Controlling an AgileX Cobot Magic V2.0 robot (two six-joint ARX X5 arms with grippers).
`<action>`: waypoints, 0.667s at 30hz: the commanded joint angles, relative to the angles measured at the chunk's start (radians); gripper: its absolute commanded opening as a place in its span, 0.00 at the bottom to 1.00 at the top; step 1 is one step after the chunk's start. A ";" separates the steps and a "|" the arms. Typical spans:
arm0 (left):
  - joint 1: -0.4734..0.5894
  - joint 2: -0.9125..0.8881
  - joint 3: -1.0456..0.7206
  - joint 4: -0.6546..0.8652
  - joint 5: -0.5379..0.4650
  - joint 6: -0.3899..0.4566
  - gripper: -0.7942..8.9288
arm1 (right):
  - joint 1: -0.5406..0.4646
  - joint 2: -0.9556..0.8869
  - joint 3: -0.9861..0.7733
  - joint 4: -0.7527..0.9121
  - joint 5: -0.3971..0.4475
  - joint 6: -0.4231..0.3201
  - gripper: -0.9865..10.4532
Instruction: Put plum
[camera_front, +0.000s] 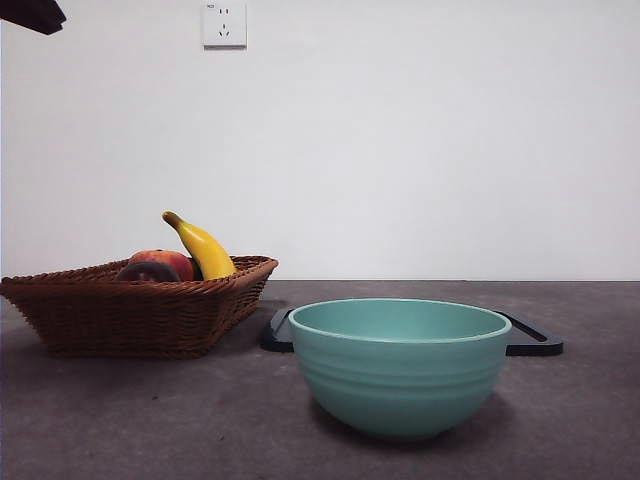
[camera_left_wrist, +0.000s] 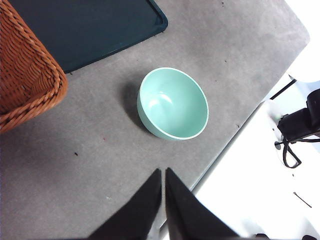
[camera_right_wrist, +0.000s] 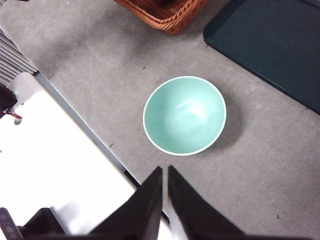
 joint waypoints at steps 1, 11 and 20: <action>-0.004 0.008 0.017 0.005 0.009 0.012 0.09 | 0.006 0.008 0.014 0.009 0.000 -0.012 0.09; 0.041 -0.090 0.003 0.283 -0.005 0.045 0.09 | 0.005 0.008 0.014 0.009 0.000 -0.012 0.09; 0.223 -0.362 -0.188 0.795 -0.201 0.053 0.09 | 0.005 0.007 0.014 0.009 0.000 -0.012 0.09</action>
